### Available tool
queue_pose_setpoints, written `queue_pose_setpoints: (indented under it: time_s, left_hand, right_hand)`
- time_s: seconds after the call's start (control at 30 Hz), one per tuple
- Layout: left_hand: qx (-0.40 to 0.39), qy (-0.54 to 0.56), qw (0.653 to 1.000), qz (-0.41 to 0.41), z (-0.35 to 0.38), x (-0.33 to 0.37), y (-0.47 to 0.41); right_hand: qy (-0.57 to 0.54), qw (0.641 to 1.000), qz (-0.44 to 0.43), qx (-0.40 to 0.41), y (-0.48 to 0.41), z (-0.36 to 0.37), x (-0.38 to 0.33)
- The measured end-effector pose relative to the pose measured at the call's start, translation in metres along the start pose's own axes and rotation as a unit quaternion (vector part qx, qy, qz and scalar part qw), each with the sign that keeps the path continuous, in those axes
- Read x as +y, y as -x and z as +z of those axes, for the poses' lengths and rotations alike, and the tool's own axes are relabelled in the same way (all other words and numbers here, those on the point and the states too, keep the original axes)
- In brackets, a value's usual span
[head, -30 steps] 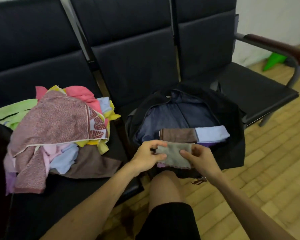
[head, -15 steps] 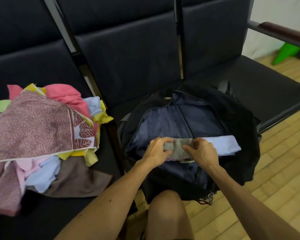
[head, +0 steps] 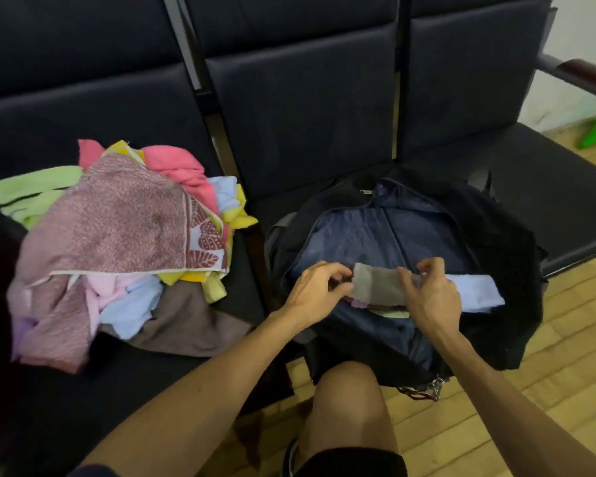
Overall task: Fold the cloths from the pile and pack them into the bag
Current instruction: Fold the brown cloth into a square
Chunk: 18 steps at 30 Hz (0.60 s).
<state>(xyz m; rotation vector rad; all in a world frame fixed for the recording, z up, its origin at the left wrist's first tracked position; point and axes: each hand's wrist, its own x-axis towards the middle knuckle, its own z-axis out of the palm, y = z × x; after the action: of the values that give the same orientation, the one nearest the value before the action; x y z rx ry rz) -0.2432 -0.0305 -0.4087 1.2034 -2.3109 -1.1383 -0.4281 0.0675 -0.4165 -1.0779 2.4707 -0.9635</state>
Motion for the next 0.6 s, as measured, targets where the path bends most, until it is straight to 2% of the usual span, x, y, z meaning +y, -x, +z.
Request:
queue_pose_setpoints:
  time_s: [0.17,0.3,0.37,0.47,0.53,0.6]
  left_hand:
    - [0.047,0.017,0.999,-0.021,-0.036,-0.037,0.08]
    - [0.1,-0.031,0.985,-0.134,-0.071,-0.1,0.121]
    - [0.082,-0.066,0.978,-0.178,-0.079,-0.128,0.135]
    - [0.009,-0.131,0.973,-0.19,-0.076,-0.155,0.147]
    - [0.02,-0.154,0.97,-0.186,-0.07,-0.164,0.146]
    - [0.031,-0.183,0.965,-0.184,-0.063,-0.167,0.141]
  right_hand:
    - [-0.049,0.99,-0.127,-0.022,0.041,0.036,-0.058]
    - [-0.075,0.958,-0.245,-0.129,0.081,0.095,-0.101]
    - [-0.029,0.941,-0.255,-0.22,0.097,0.129,-0.114]
    - [0.088,0.903,-0.264,-0.328,0.114,0.172,-0.122]
    - [0.157,0.882,-0.274,-0.35,0.118,0.191,-0.12]
    - [0.213,0.87,-0.287,-0.339,0.118,0.199,-0.117]
